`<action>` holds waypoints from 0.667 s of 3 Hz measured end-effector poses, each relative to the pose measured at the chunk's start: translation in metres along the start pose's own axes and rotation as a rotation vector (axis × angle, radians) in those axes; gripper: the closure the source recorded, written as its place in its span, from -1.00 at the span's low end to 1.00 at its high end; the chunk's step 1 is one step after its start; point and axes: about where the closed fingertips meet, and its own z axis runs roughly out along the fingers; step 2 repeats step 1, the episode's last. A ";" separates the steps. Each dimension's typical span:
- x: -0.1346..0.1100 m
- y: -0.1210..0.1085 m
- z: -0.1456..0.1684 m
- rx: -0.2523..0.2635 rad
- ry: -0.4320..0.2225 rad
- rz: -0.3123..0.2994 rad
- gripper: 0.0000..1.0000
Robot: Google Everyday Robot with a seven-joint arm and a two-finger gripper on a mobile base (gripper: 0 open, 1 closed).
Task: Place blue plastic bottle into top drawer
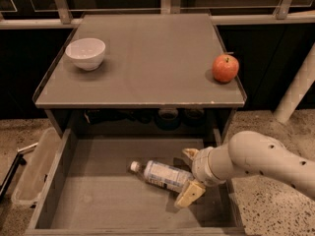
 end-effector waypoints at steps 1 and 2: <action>0.000 0.000 0.000 0.000 0.000 0.000 -1.00; 0.000 0.000 0.000 0.000 0.000 0.000 -1.00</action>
Offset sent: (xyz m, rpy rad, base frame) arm 0.0000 0.0000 0.0000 0.0000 0.0000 0.0000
